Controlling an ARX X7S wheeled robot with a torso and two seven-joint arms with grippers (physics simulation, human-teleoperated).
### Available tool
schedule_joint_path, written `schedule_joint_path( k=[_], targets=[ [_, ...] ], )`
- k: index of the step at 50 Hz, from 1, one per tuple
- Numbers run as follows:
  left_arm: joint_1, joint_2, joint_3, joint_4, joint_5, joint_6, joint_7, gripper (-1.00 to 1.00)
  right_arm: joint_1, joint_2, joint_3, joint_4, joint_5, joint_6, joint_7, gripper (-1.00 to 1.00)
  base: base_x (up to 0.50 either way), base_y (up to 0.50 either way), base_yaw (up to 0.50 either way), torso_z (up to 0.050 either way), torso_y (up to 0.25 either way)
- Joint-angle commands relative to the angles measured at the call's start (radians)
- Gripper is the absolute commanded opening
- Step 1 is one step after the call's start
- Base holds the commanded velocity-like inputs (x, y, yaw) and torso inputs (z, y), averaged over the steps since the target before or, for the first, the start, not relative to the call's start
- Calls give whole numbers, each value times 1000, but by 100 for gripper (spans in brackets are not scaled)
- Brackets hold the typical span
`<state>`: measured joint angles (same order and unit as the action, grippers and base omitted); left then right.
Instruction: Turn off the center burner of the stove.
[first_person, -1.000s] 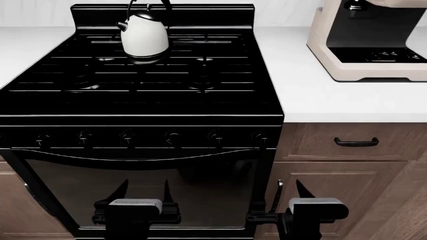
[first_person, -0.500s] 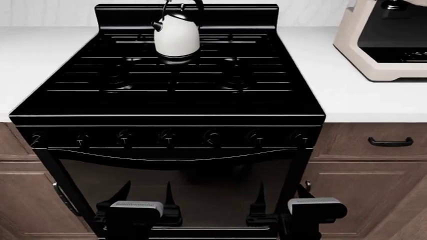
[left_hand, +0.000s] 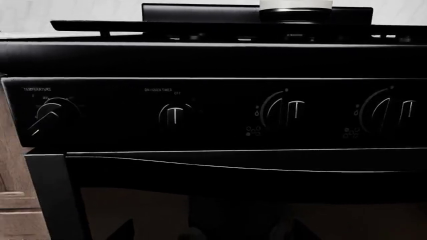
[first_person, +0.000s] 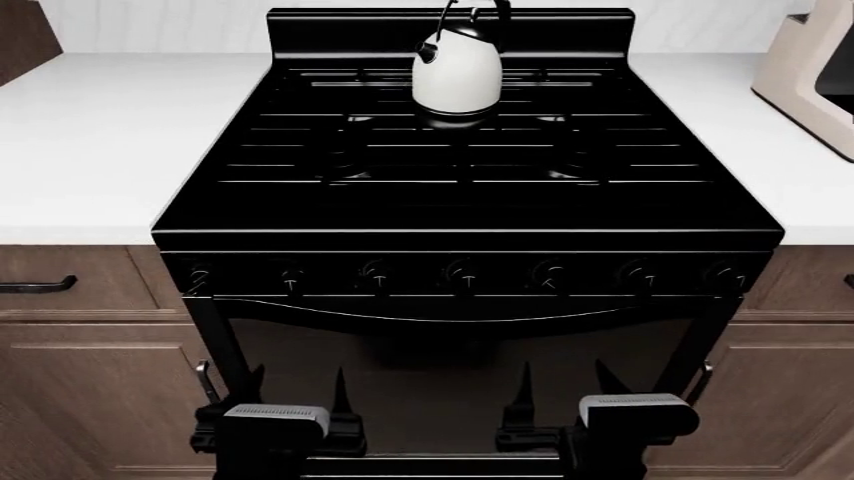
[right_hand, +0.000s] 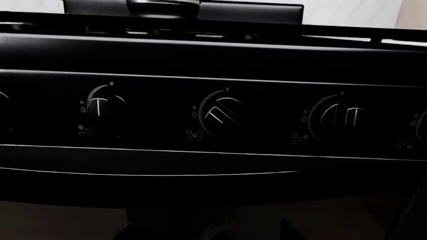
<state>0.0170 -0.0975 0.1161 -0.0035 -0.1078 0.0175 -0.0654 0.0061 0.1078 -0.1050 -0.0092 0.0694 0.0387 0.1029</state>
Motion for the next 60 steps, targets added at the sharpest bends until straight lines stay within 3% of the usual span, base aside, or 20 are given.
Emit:
schedule_joint_path(
  k=[1, 10, 31, 60],
  targets=[
    [0, -12, 15, 0, -12, 0, -12, 100, 6, 9, -10, 3, 5, 0, 21, 100, 0, 500, 0, 0, 0],
    [-5, -20, 27, -4, -18, -19, -23, 100, 7, 12, 5, -48, 30, 78, 53, 100, 0, 24, 0, 0, 0],
    [-9, -39, 51, 0, -21, -22, -44, 100, -9, 89, -32, -480, -23, 405, 101, 100, 0, 0, 0, 0, 0],
    [-17, -55, 80, -30, -22, -12, -67, 100, 152, 251, -93, -413, -114, 557, 35, 100, 0, 0, 0, 0, 0]
  ],
)
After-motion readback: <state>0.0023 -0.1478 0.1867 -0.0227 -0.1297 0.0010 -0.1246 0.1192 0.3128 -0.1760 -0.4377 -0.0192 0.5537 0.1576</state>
